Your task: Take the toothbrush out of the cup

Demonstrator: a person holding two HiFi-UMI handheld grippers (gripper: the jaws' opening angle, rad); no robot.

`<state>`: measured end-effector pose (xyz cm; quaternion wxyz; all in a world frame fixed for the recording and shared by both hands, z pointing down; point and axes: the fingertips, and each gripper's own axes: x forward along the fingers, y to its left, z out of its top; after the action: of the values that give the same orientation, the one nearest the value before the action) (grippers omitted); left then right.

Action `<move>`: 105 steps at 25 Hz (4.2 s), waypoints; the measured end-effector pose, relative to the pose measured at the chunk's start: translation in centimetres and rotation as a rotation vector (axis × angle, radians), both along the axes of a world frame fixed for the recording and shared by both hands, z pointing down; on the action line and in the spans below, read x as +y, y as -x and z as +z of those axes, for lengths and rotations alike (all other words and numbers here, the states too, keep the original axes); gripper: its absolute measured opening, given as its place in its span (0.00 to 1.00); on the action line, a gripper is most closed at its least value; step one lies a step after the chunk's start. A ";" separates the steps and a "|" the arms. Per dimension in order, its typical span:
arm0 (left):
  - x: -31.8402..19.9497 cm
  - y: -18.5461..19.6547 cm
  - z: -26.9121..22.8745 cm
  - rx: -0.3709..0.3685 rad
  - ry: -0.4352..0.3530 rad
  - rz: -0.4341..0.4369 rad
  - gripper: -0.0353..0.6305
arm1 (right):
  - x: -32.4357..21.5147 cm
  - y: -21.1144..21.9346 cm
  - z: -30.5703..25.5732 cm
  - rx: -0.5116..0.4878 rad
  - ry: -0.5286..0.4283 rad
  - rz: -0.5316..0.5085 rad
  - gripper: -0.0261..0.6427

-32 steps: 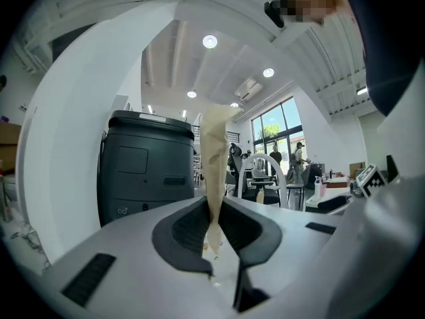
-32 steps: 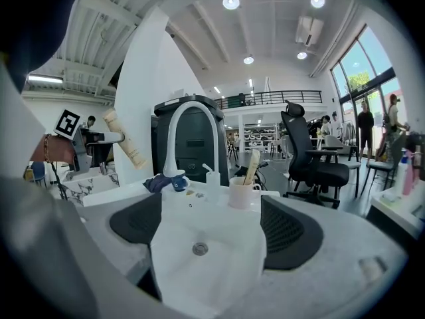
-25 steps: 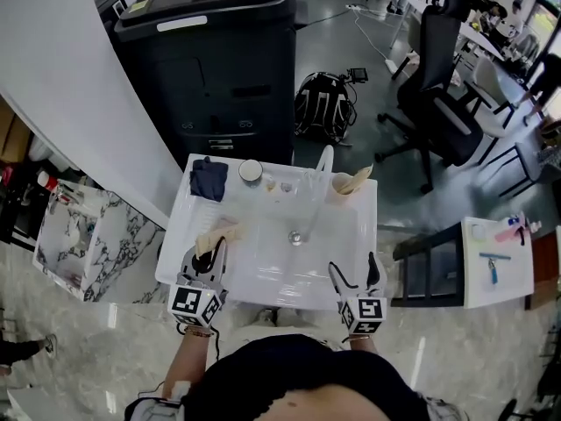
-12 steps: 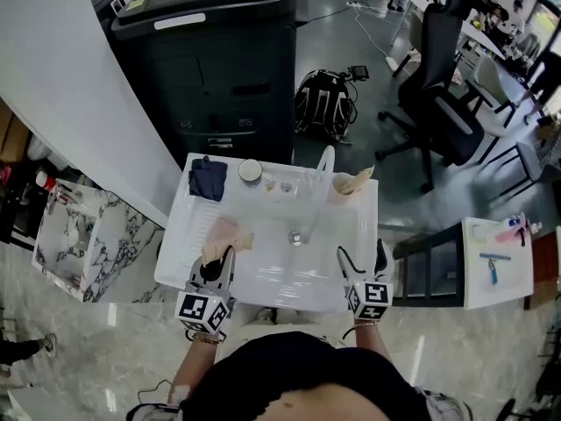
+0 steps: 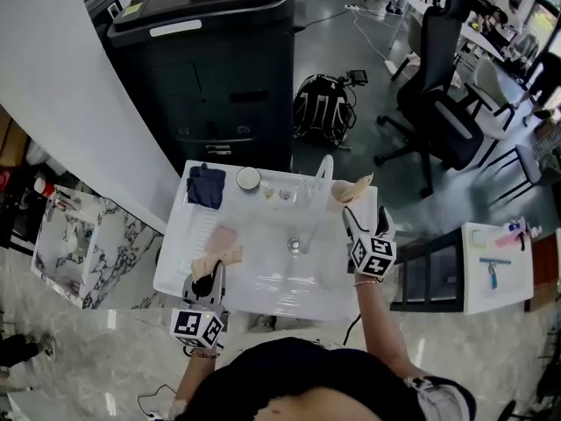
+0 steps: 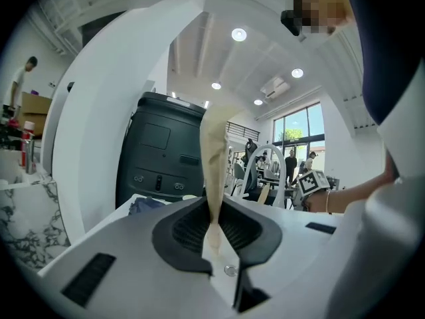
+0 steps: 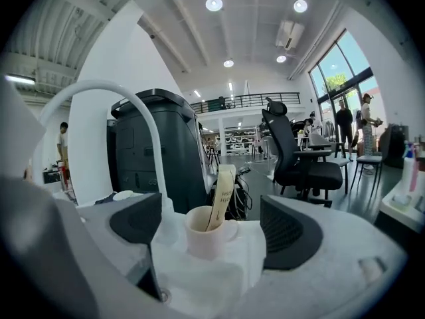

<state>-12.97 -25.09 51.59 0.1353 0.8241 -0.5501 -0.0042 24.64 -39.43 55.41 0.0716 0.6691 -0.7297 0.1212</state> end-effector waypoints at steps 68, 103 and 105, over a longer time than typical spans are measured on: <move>1.9 0.6 2.0 -0.006 0.039 0.031 0.12 | 15.3 0.6 -4.1 0.009 -0.114 0.048 0.05; 1.6 0.2 2.0 -0.019 0.078 0.004 0.12 | 17.3 2.0 0.7 0.013 0.025 -0.035 0.05; 1.4 0.0 1.8 -0.027 0.068 0.008 0.12 | 16.9 1.9 0.5 0.014 0.018 -0.034 0.05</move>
<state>-13.00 -23.66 53.43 0.1558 0.8212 -0.5483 0.0259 22.74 -22.48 55.93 0.0847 0.6568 -0.7393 0.1221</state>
